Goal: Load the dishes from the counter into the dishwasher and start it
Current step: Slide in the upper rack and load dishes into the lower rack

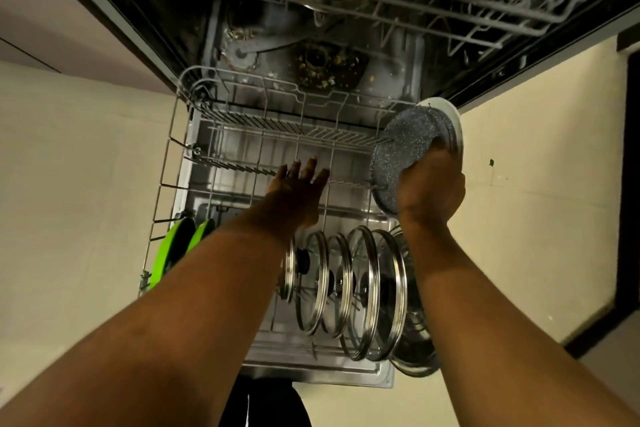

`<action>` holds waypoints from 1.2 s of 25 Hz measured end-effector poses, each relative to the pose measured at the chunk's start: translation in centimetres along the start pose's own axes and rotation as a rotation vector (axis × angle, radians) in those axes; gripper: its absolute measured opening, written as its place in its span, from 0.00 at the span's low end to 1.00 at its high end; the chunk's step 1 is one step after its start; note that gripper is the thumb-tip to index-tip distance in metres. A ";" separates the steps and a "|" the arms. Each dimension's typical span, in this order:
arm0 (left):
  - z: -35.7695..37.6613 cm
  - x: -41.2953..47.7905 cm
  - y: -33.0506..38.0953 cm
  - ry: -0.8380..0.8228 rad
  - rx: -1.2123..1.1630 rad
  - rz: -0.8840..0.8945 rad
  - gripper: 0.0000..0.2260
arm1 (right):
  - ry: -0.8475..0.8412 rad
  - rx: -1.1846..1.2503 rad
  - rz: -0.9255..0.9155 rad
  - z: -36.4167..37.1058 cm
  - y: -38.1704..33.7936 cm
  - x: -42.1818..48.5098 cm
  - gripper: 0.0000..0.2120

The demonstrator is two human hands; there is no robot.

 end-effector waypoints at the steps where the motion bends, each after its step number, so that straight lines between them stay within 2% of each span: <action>1: -0.4 -1.0 -0.1 0.004 -0.018 -0.007 0.39 | -0.017 -0.011 -0.063 -0.3 -0.6 -1.0 0.16; 4: -1.6 -5.1 -0.4 0.038 -0.059 -0.018 0.36 | -0.162 0.032 -0.261 -0.2 -2.2 -4.8 0.15; 9: -3.9 -14.1 -1.3 0.092 -0.130 -0.101 0.33 | -0.375 0.007 -0.297 -3.0 -3.4 -10.4 0.19; 12: -6.3 -20.4 -2.1 0.142 -0.181 -0.159 0.33 | -0.361 -0.021 -0.332 -7.3 -4.1 -13.4 0.21; 15: -8.8 -27.0 -2.7 0.202 -0.220 -0.200 0.36 | -0.383 -0.025 -0.363 -12.1 -5.8 -17.0 0.26; 21: -12.3 -36.5 -5.4 0.283 -0.289 -0.252 0.35 | -0.390 -0.059 -0.534 -19.2 -11.7 -24.0 0.32; 27: -13.5 -46.4 -14.1 0.396 -0.357 -0.313 0.35 | -0.283 -0.074 -0.709 -24.0 -22.6 -31.2 0.30; 30: -13.8 -53.0 -21.9 0.492 -0.360 -0.357 0.36 | -0.211 -0.071 -0.789 -26.3 -30.6 -36.2 0.30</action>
Point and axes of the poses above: each hand's wrist, its own x-axis towards the middle knuckle, its own z-axis out of the palm, y = z × x, the point moved 6 cm from there along x, towards the middle knuckle, and after that the axes turned 7 degrees about y, right-handed, at the moved point
